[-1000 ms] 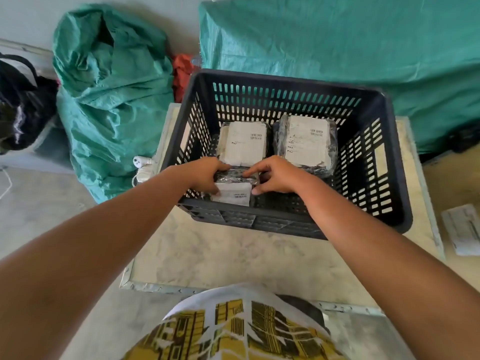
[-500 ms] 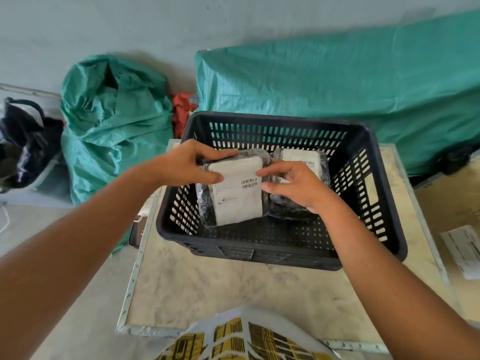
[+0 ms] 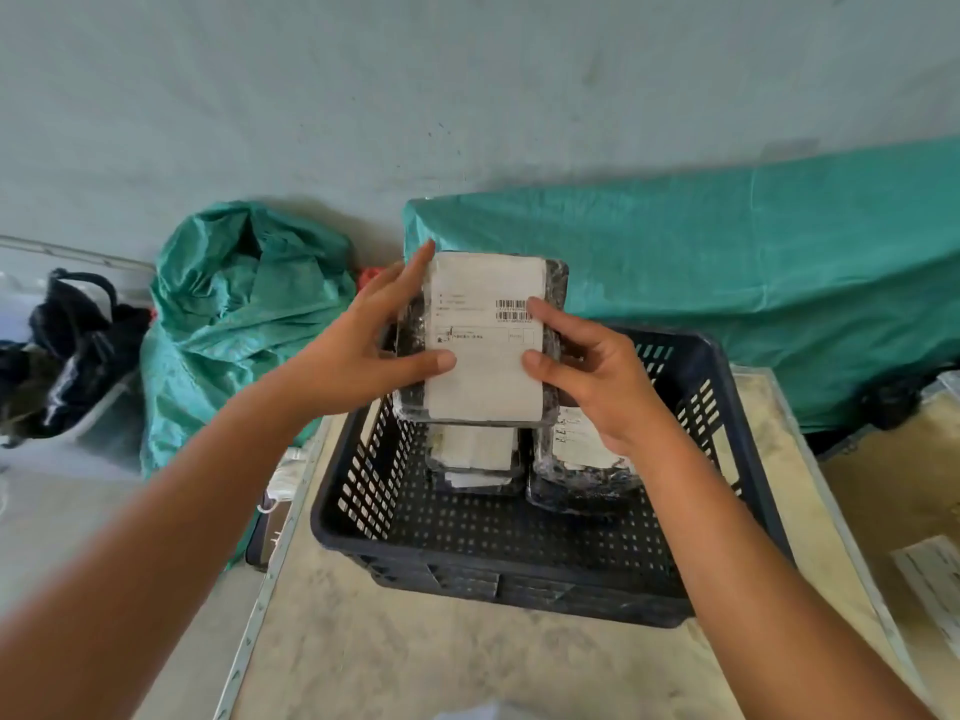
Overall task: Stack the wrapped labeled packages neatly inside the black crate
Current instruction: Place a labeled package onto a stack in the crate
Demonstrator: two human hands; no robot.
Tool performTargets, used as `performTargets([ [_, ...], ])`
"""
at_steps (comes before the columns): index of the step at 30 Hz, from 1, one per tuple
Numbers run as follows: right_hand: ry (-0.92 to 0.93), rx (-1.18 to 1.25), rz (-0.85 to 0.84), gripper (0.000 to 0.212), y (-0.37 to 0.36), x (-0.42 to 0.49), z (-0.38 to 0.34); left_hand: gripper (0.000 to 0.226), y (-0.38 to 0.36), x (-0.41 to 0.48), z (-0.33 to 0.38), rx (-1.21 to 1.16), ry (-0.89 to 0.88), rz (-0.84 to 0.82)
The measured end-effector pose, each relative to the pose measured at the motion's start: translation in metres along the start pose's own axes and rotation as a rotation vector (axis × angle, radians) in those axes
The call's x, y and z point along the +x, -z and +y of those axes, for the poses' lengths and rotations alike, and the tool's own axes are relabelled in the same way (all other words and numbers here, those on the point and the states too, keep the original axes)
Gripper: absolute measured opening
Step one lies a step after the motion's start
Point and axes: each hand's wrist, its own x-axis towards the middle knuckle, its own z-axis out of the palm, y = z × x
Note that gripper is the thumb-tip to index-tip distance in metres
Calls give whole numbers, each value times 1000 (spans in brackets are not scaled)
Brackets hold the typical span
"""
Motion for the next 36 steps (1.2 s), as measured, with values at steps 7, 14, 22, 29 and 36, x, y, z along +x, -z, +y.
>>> performTargets([
  [7,-132,-34,34,61,18,28,24,89,-36,19,-30,48,90,-14],
  [14,-300,-210,115,58,13,51,96,89,-73,52,-88,11,313,-143],
  [22,-474,-350,59,79,3,48,150,107,-102,63,-138,31,487,-322],
  [29,-492,-589,-23,87,-6,48,166,106,-119,69,-160,62,546,-281],
  [36,-503,-636,-47,88,-6,49,170,105,-123,69,-165,142,504,-307],
])
